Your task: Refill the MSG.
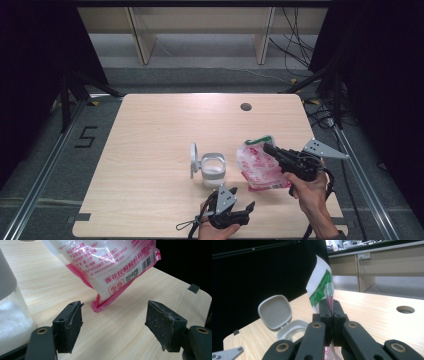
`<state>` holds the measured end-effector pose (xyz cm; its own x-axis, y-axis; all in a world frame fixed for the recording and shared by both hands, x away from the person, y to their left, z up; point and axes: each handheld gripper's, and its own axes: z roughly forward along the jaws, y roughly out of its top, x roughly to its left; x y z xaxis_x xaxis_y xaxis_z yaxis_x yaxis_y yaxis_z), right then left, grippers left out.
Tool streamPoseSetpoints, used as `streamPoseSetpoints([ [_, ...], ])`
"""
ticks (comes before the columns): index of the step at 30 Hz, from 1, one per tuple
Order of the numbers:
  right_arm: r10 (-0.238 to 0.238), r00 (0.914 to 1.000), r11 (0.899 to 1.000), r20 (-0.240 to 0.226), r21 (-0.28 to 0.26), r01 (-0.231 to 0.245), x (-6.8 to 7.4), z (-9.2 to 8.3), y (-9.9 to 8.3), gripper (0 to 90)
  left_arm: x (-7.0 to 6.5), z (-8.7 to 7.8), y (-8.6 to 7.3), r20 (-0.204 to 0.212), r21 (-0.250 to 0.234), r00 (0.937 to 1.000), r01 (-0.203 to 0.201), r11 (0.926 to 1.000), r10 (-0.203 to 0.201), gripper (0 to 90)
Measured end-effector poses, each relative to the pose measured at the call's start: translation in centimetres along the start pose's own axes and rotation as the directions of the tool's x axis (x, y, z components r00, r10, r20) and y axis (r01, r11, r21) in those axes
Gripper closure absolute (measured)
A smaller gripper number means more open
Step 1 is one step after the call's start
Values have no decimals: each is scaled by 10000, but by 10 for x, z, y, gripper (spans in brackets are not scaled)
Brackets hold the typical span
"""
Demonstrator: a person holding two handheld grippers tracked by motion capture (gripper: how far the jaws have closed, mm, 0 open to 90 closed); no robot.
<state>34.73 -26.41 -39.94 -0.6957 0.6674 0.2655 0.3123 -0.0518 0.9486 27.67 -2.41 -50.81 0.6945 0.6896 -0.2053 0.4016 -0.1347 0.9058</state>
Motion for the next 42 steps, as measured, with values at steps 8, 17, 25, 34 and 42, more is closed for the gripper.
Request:
streamPoseSetpoints([
  [8, -113, 9993, 9999, 370, -95, 116, -13, -20, -8, 900, -1, -3, -1, 305, 153, 9974, -655, 9977, 650, 284],
  [17, -6, 9978, 9999, 666, -121, 14, -23, -28, -13, 900, 2, -7, 3, 116, 316, 9967, -803, 9963, 800, 283],
  [25, 282, 9949, 9996, 972, 16, -285, -34, -30, -17, 900, -3, -6, 12, 239, 381, 9937, -1099, 9932, 1090, 283],
  [34, 245, 9882, 9991, 1511, 295, -293, -45, -29, -26, 900, 0, -9, 14, 116, 427, 9966, -815, 9958, 811, 283],
  [42, 177, 9825, 9970, 1856, 711, -314, -51, -26, -33, 900, 0, -8, 19, 263, 454, 9958, -886, 9950, 875, 283],
])
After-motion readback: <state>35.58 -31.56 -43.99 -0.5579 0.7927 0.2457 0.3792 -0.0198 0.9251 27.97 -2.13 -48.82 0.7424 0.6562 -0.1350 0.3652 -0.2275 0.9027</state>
